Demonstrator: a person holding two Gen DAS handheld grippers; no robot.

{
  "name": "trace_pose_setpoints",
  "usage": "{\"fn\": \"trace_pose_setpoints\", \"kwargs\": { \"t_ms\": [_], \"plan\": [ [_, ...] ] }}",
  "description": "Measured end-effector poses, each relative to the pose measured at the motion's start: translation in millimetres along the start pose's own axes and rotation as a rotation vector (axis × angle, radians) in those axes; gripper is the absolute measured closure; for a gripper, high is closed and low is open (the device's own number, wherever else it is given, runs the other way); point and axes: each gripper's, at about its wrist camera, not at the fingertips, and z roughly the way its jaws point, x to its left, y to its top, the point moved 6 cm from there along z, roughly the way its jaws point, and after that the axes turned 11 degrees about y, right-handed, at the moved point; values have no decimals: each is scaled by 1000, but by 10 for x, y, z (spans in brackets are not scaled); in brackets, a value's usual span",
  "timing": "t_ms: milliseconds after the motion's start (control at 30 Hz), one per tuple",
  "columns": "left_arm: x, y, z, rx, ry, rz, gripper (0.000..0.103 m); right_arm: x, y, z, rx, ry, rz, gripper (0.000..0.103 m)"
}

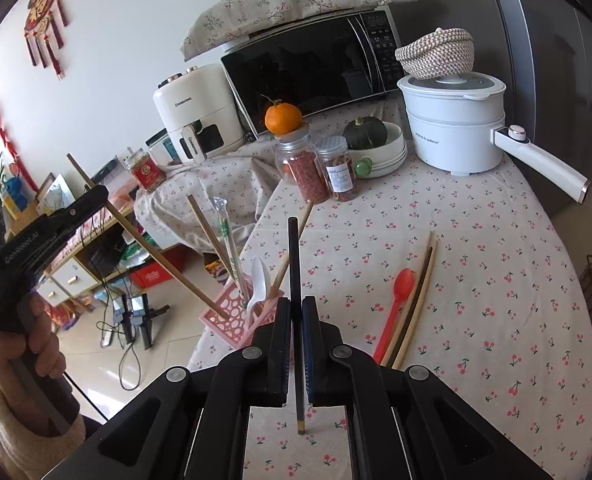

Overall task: Organize utensils
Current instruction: 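Drop the wooden chopstick into the pink basket with the left tool while the right tool inserts the black chopstick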

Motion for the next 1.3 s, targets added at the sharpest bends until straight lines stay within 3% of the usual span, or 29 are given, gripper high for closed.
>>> {"fn": "trace_pose_setpoints", "kwargs": {
  "t_ms": [300, 467, 667, 833, 933, 1033, 1300],
  "plan": [
    [6, -196, 368, 100, 1, -37, 96, 121, 221, -224, -94, 17, -38, 98],
    [-39, -307, 543, 171, -26, -57, 96, 157, 262, -304, -102, 13, -42, 98],
    [-27, -447, 740, 251, -6, -76, 95, 219, 306, -436, -136, 33, -49, 98],
    [15, -442, 701, 271, 10, -90, 56, 302, 414, -561, -189, 72, -38, 98],
    [62, -442, 640, 281, 32, -72, 44, 359, 493, -613, -219, 94, -35, 98],
    [118, -466, 569, 296, 50, -46, 36, 394, 565, -633, -242, 113, -24, 98],
    [273, -574, 470, 335, 55, -24, 28, 426, 696, -518, -271, 134, -8, 98]
  ]
}}
